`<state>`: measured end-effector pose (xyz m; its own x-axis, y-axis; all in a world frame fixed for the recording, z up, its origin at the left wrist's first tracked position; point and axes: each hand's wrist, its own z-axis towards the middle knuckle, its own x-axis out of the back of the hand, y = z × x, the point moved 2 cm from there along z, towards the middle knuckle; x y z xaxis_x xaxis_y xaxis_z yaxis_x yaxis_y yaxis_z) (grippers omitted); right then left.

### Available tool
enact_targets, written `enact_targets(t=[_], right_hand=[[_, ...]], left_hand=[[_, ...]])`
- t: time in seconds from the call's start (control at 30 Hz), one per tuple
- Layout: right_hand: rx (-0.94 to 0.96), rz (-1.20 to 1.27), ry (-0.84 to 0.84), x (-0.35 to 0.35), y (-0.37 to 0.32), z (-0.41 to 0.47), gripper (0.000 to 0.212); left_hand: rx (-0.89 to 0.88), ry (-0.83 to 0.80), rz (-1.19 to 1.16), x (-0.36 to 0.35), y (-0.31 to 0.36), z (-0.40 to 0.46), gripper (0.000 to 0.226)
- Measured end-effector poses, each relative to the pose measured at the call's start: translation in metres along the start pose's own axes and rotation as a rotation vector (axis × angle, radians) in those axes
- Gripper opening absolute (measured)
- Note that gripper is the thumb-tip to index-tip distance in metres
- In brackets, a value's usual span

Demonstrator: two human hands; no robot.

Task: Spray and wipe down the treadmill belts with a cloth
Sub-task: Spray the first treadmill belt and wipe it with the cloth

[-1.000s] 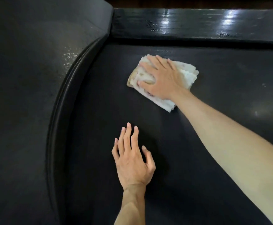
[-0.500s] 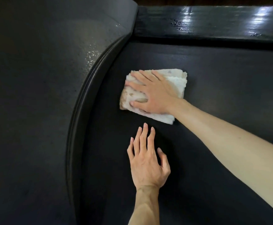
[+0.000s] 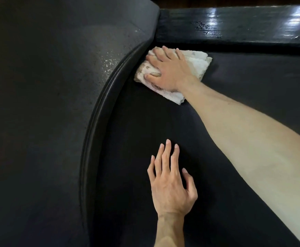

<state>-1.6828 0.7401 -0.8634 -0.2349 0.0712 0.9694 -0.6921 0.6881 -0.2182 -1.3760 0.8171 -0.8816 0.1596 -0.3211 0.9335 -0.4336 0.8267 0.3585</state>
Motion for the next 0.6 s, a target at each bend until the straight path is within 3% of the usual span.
enact_targets(t=[0.3,0.4,0.6], right_hand=[[0.618,-0.092,-0.077,-0.03,-0.065,-0.064,0.078],[0.546,-0.072,-0.082,-0.024,-0.049,-0.044,0.078],[0.139,0.005,-0.002,0.0,0.013,-0.024,0.079]], left_hand=[[0.003,-0.007,0.02,0.001,0.001,0.001,0.066],[0.0,0.004,0.01,0.001,0.001,0.001,0.065],[0.007,0.016,-0.003,0.001,0.001,0.001,0.064]])
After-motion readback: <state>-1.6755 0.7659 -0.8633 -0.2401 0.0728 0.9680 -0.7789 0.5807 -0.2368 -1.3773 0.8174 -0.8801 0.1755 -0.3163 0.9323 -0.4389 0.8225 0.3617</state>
